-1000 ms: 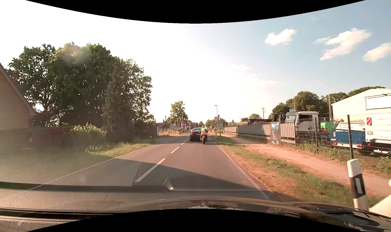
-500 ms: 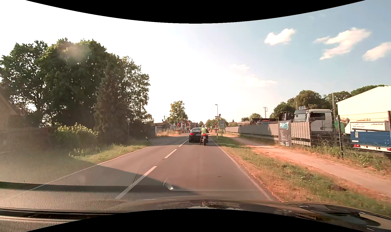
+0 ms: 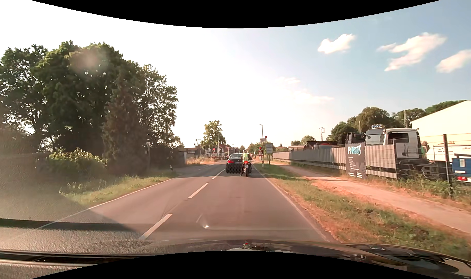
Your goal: Follow the waypoints while adhering to traffic rules and regulations
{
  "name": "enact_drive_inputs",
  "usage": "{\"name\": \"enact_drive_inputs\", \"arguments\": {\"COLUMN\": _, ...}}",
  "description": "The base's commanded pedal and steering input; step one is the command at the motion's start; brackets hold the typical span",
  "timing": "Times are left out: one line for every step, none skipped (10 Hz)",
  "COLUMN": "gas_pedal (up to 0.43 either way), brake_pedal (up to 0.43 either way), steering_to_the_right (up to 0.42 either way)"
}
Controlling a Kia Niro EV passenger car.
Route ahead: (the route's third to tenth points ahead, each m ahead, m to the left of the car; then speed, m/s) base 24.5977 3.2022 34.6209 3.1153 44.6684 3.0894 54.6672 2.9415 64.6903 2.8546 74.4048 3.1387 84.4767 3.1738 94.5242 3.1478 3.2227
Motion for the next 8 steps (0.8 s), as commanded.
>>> {"name": "enact_drive_inputs", "arguments": {"gas_pedal": 0.0, "brake_pedal": 0.037, "steering_to_the_right": -0.001}}
{"name": "enact_drive_inputs", "arguments": {"gas_pedal": 0.0, "brake_pedal": 0.061, "steering_to_the_right": 0.0}}
{"name": "enact_drive_inputs", "arguments": {"gas_pedal": 0.0, "brake_pedal": 0.085, "steering_to_the_right": 0.0}}
{"name": "enact_drive_inputs", "arguments": {"gas_pedal": 0.0, "brake_pedal": 0.091, "steering_to_the_right": 0.0}}
{"name": "enact_drive_inputs", "arguments": {"gas_pedal": 0.0, "brake_pedal": 0.104, "steering_to_the_right": 0.0}}
{"name": "enact_drive_inputs", "arguments": {"gas_pedal": 0.0, "brake_pedal": 0.104, "steering_to_the_right": 0.0}}
{"name": "enact_drive_inputs", "arguments": {"gas_pedal": 0.0, "brake_pedal": 0.122, "steering_to_the_right": 0.0}}
{"name": "enact_drive_inputs", "arguments": {"gas_pedal": 0.0, "brake_pedal": 0.14, "steering_to_the_right": 0.0}}
